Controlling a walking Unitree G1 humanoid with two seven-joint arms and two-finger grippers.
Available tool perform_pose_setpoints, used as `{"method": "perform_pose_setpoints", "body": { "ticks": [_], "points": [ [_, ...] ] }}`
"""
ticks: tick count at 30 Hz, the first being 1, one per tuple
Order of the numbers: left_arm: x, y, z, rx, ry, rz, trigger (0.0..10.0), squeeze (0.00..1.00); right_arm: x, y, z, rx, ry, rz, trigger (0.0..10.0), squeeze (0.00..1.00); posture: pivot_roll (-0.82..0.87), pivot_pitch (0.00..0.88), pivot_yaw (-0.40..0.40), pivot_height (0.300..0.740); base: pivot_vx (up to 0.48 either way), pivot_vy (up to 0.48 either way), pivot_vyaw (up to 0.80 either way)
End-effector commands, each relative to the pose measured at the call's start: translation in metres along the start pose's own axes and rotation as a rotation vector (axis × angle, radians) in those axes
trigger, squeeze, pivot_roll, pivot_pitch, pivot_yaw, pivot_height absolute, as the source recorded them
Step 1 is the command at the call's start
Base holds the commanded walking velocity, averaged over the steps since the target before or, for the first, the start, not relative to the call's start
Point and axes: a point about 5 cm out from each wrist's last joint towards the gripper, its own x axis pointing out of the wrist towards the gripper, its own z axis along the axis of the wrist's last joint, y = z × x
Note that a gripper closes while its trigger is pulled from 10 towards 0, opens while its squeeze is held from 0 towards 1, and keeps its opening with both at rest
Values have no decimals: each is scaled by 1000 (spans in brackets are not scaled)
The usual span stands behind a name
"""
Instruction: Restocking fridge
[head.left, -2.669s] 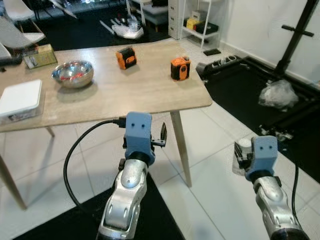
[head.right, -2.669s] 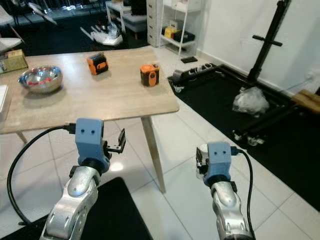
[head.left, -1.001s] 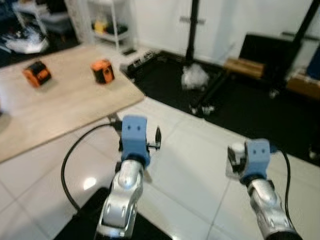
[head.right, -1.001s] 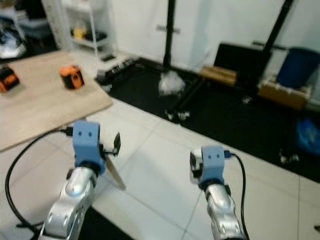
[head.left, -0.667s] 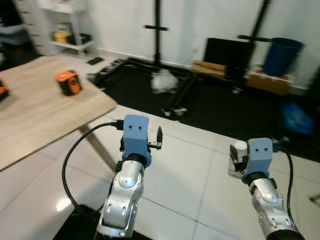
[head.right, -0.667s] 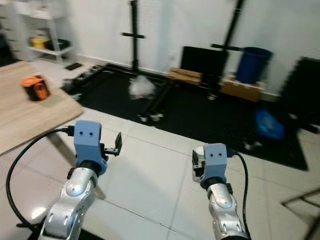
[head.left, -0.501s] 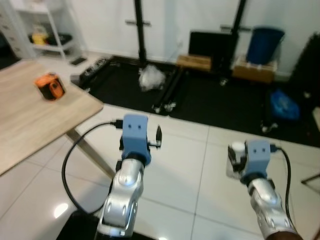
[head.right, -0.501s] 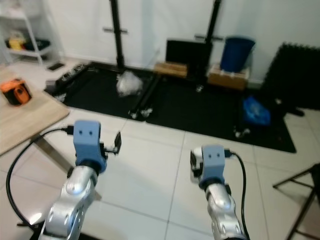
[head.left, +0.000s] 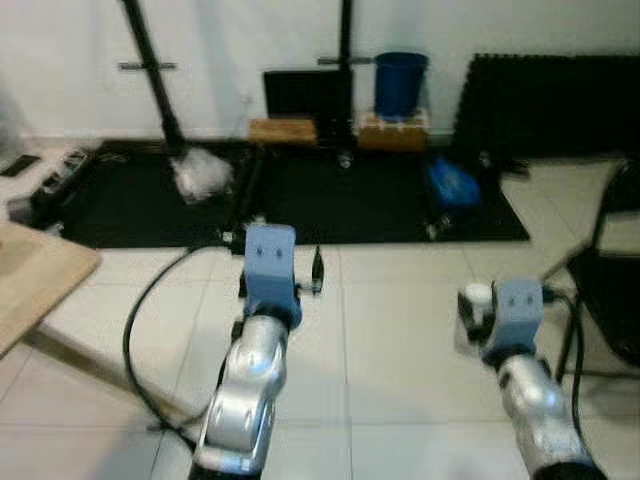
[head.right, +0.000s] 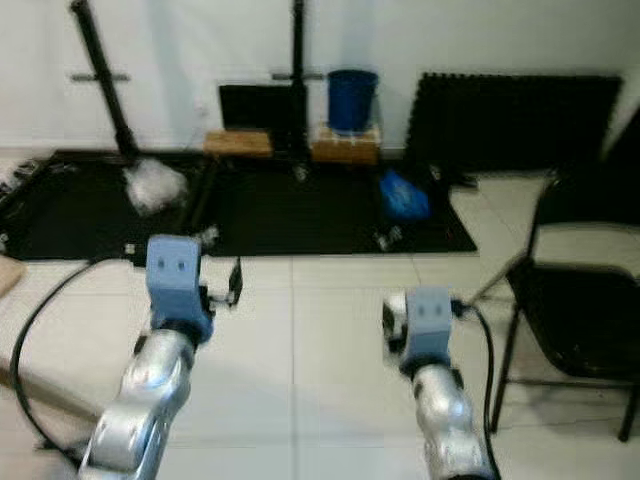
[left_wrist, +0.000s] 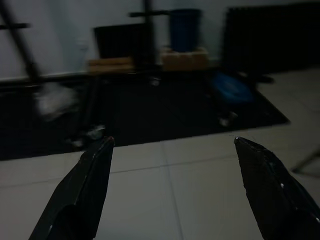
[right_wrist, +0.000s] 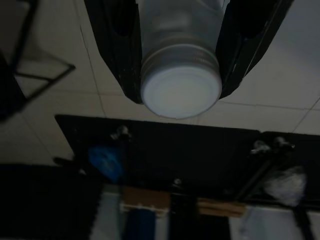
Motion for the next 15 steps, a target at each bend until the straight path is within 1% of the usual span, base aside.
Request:
{"method": "perform_pose_setpoints", "body": {
  "ticks": [1, 15],
  "points": [
    [0, 0, -2, 10, 2, -3, 10000, 0, 1, -2, 4, -7, -22, -6, 10000, 0, -59, 62, -12, 740, 0, 0, -800],
    [2, 0, -2, 31, -12, -19, 10000, 0, 1, -1, 3, -3, -19, -7, 10000, 0, -58, 64, -10, 740, 0, 0, -800]
  ]
}}
